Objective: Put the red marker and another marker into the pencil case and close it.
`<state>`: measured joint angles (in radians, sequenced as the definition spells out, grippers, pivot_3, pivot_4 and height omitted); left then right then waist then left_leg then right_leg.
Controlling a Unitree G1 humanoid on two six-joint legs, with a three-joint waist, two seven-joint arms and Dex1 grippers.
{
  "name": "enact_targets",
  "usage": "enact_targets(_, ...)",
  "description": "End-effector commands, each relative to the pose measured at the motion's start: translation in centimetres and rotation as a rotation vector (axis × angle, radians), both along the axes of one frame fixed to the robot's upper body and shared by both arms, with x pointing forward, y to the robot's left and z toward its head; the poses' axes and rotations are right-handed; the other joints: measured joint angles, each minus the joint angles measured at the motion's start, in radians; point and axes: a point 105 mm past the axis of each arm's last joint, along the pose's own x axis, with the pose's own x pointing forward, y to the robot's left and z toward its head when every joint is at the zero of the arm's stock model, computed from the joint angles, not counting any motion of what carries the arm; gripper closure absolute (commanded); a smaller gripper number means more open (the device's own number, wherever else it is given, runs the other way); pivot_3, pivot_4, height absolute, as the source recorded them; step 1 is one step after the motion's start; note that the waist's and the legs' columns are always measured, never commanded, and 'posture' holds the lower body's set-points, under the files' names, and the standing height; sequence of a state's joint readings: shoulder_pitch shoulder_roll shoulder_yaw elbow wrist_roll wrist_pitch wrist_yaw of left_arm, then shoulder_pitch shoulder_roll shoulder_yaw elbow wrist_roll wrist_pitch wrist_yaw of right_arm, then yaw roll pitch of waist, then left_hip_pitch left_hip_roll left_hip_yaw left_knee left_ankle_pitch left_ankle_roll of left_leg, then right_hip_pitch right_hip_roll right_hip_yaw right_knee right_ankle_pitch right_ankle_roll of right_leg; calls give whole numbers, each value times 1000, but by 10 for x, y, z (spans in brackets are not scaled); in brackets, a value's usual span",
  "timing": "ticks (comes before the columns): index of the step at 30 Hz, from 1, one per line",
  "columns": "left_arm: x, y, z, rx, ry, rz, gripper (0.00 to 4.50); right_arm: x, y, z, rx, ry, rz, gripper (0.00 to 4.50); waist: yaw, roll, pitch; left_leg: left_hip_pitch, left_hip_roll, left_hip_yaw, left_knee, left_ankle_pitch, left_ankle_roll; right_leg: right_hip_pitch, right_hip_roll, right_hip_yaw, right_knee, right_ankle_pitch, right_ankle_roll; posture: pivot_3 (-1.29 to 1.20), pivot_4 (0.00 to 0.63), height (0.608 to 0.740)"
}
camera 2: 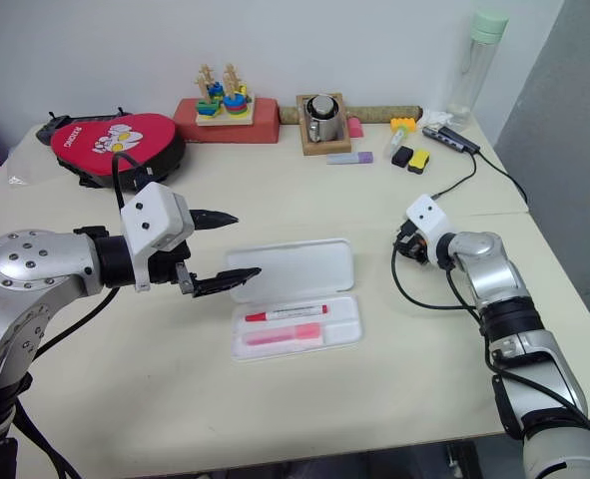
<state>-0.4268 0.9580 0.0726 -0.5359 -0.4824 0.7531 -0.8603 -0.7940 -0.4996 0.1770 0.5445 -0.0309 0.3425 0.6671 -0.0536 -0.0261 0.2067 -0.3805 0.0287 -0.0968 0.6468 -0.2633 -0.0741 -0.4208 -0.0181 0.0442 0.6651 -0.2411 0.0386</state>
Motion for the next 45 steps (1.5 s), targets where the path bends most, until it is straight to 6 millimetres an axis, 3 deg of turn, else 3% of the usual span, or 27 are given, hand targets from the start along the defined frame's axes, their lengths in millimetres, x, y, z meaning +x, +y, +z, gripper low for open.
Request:
enact_targets(1, -1, -1, 6, 6, -41, -4, 72, 9, -5, 18, -6, -84, -35, 1931, 0, 0, 0, 0, 0, 0, 0, 0, 0, 0, 0, 0, 0, 0, 0, 0, 150, 740)
enact_targets(13, -2, -1, 0, 5, -30, 2, 72, 3, -44, 22, -135, -110, -73, 1931, -1, 0, 0, 0, 0, 0, 0, 0, 0, 0, 0, 0, 0, 0, 0, 0, 150, 740)
enact_targets(25, 0, -5, -1, -1, -32, -8, 72, 3, -37, 16, -33, -54, -90, 1931, -5, 0, 0, 0, 0, 0, 0, 0, 0, 0, 0, 1, 0, 0, 0, 0, 150, 740)
enact_targets(42, 0, -1, 0, 4, -37, 14, 72, 1, -49, -5, 196, 164, -239, 1931, -4, 0, 0, 0, 0, 0, 0, 0, 0, 1, 0, 0, 0, 0, 0, 0, 150, 740)
enact_targets(45, 1, -1, 0, 3, -38, 14, 0, -1, -52, -9, 208, 196, -254, 2492, -3, 0, 0, 0, 0, 0, 0, 0, 0, 1, 0, 0, 0, 0, 0, 0, 150, 740)
